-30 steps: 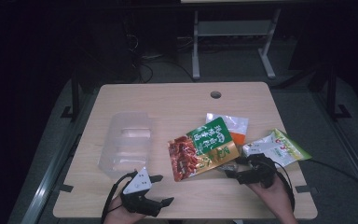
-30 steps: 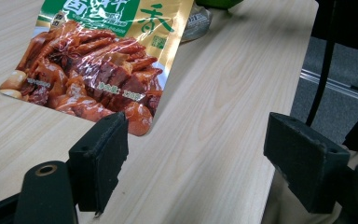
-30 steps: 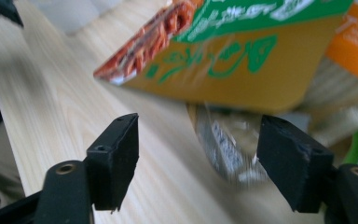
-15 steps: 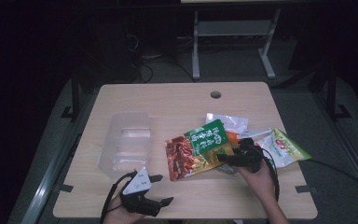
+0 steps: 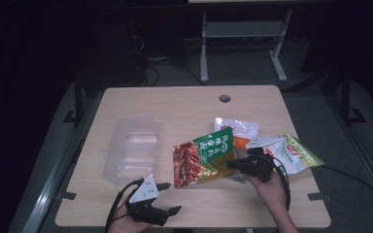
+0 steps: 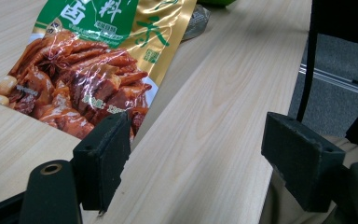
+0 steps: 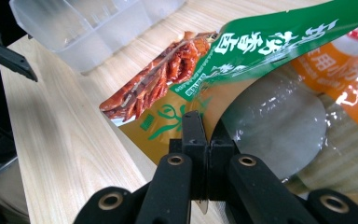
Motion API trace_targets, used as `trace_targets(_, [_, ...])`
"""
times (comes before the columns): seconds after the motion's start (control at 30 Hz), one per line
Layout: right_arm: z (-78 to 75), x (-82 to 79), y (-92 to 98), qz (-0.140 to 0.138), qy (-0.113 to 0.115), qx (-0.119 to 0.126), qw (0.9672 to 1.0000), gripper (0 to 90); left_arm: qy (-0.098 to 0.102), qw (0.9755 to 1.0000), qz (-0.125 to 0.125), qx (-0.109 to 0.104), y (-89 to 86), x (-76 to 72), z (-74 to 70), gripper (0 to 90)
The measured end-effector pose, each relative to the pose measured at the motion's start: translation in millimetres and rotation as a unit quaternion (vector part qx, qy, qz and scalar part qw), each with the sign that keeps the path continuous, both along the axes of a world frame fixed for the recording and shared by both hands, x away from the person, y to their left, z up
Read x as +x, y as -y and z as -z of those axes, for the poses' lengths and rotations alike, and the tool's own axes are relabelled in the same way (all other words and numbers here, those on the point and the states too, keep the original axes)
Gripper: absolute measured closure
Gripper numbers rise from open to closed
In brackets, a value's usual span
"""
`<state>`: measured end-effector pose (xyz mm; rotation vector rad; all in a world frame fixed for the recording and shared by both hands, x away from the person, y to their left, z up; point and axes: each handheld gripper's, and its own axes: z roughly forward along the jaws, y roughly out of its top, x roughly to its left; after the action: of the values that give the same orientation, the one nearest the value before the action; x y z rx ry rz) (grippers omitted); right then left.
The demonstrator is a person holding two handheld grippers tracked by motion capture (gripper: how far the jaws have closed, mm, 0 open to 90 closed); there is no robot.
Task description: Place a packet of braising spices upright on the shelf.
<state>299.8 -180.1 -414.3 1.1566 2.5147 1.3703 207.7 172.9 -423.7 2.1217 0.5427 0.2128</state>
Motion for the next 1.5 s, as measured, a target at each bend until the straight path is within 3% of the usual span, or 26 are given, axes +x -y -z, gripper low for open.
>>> trace_targets(0.27, [-5.0,-2.9,1.3,-0.004,0.011,0.002,0.9999,89.4,-0.003,1.0000,0.001,0.003,1.3,-0.1,0.2,23.8])
trace_targets(0.67, [-19.8,-9.7,2.3,-0.015,0.050,0.007,0.9986,89.5,-0.007,1.0000,0.001,0.002,1.8,0.6,1.0,23.9])
trace_targets(0.87, [-26.7,-12.3,1.8,-0.017,0.052,0.003,0.9985,89.6,-0.007,1.0000,0.000,0.003,1.7,1.1,1.1,24.0])
trace_targets(1.0, [-39.9,-12.8,0.7,-0.028,0.061,-0.014,0.9976,89.8,-0.013,0.9999,-0.006,-0.001,0.3,3.8,0.0,23.9])
trace_targets(1.23, [-58.4,-4.1,-0.3,-0.059,0.056,-0.036,0.9960,89.9,-0.027,0.9992,-0.021,-0.019,4.3,15.9,-1.5,23.9])
trace_targets(1.5, [-95.5,10.1,-9.5,-0.113,0.056,-0.081,0.9887,90.0,-0.016,0.9990,-0.037,-0.022,19.3,32.6,-12.4,23.8])
